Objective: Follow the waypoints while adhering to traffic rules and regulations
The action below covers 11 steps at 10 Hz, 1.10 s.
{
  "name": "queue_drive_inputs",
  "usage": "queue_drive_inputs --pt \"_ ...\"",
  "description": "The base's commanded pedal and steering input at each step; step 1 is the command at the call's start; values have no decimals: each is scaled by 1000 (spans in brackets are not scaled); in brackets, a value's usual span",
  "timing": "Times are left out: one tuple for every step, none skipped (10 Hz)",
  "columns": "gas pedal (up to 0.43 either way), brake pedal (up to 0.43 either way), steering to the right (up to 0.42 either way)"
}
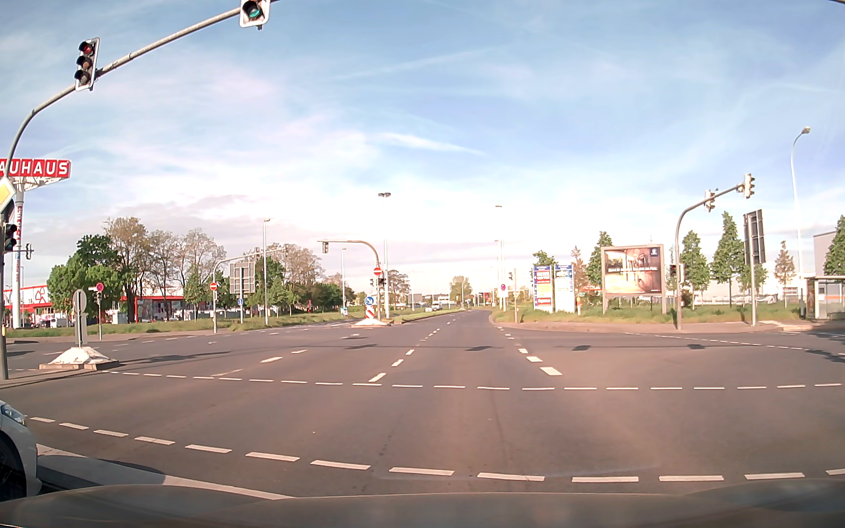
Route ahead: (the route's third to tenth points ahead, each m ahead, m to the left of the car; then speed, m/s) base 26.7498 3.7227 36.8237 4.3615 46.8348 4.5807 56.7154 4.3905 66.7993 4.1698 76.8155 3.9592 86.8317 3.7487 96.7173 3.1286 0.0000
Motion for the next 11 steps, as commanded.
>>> queue_drive_inputs --pt "0 116 -5" --pt "0 116 -6" --pt "0 116 -5" --pt "0 116 -6" --pt "0 116 -6" --pt "0 116 -5" --pt "0 116 -5" --pt "0 116 -6" --pt "0 116 -6" --pt "0 116 -6" --pt "0 116 -5"
